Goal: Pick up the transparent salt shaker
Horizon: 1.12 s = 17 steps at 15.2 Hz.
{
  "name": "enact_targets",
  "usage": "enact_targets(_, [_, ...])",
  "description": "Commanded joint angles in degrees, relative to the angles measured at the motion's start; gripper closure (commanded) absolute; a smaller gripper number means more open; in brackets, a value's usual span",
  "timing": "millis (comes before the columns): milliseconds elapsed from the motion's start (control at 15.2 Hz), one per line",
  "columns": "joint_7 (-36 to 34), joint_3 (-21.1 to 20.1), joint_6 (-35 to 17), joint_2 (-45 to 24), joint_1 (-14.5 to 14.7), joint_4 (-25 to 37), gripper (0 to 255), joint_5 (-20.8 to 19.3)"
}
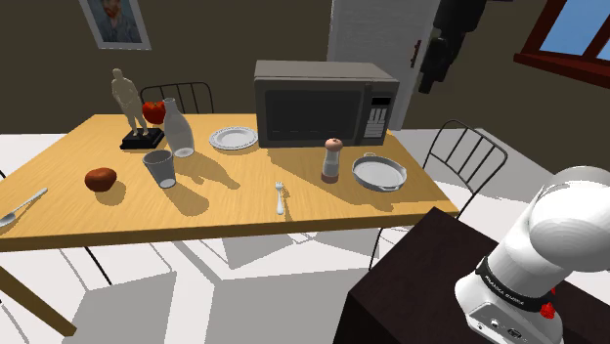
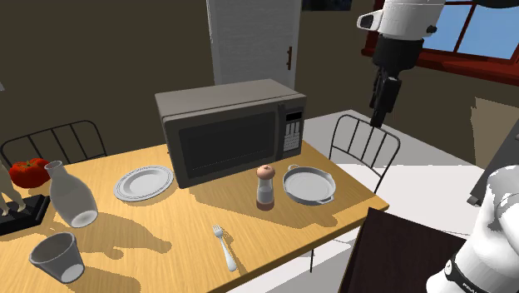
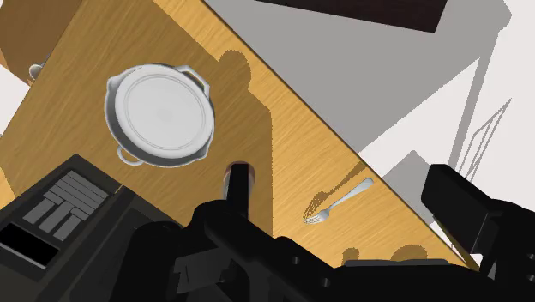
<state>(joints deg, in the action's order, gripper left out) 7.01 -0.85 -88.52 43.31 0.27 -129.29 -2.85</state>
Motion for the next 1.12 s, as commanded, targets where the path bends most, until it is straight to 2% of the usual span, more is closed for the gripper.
enact_targets(0, [0.0,0.0,0.0,0.0,0.0,0.0,0,0.0])
enact_targets(528, [1.2,2.0,-14.2,-12.2,-0.5,-1.8,0,-0.4])
enact_targets(1056, [2.7,3.7,-26.2,-27.3,-0.9,1.4,0,0.0])
